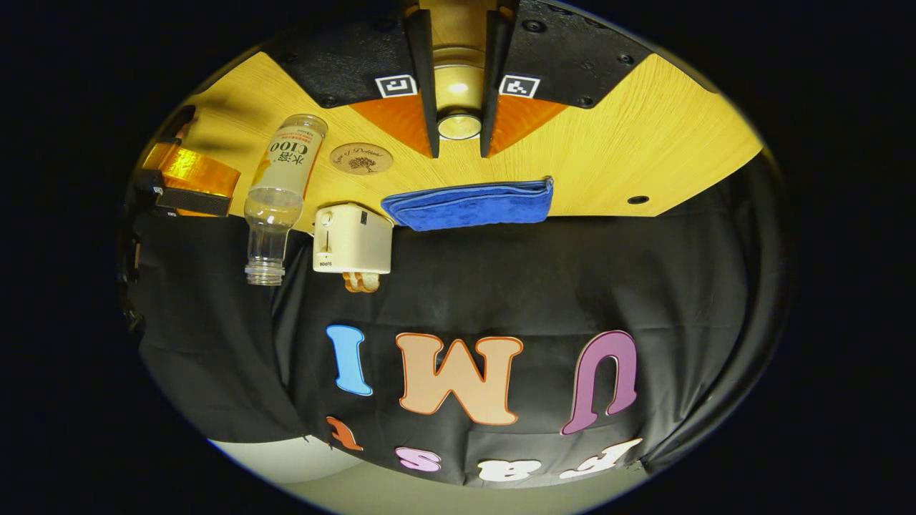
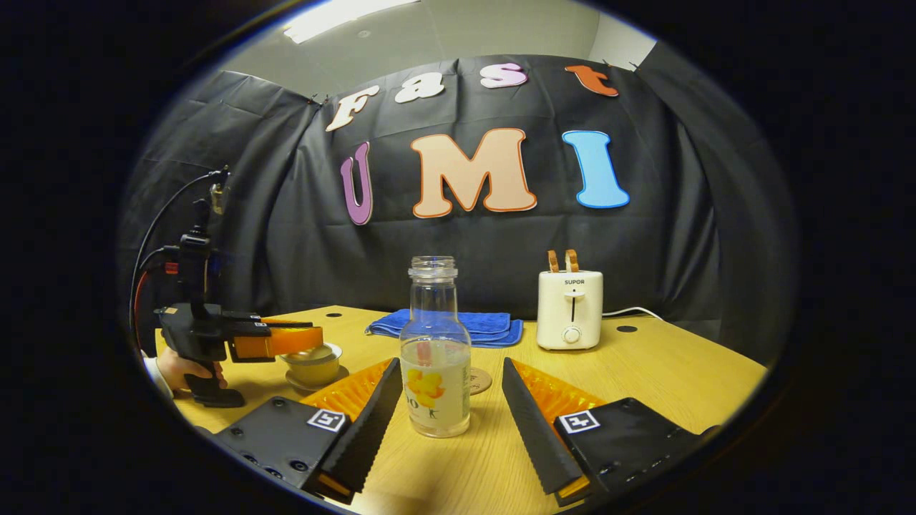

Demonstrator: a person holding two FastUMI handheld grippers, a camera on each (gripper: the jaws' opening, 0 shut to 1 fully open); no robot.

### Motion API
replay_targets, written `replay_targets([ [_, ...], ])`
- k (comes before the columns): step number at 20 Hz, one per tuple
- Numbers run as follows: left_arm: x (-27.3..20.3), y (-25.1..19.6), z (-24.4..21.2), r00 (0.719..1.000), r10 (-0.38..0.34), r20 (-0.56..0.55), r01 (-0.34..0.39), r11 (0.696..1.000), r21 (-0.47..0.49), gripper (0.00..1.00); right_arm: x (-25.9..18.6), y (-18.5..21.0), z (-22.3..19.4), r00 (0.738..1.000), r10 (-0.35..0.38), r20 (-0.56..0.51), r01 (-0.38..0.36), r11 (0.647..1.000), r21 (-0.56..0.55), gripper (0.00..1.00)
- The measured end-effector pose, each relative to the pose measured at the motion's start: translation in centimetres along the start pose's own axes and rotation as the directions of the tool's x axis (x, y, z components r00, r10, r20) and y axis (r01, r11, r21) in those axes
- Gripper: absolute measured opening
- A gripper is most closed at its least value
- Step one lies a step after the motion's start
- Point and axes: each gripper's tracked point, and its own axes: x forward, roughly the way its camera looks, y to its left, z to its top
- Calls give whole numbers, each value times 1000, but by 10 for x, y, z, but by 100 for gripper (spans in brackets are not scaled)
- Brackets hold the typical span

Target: Open the teacup lid with one hand, grasp the water bottle and pour water into the teacup with the other hand; after pouring, place the water bottle on the coaster and then close the teacup lid.

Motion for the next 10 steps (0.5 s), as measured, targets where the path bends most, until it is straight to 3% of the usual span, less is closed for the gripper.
replay_targets([
  [1, -1, 0, 0, 1000, 3, 1, -3, 1000, 0, 27, 0, 2, 2, 1000, 8, 1, -8, 1000, 0, 92],
  [4, -6, 4, 0, 1000, 16, 7, -16, 1000, 3, 27, 5, 5, 1, 999, 35, -2, -35, 999, 1, 91],
  [5, -8, 6, 1, 1000, 20, 11, -20, 1000, 0, 27, 7, 6, 0, 999, 40, -3, -40, 999, 2, 87],
  [9, -21, 17, 4, 998, 45, 36, -45, 999, 2, 27, 16, 7, -2, 999, 49, -16, -49, 999, 3, 87],
  [10, -24, 22, 5, 998, 55, 42, -55, 998, 4, 27, 17, 8, -3, 998, 51, -23, -51, 999, 3, 91],
])
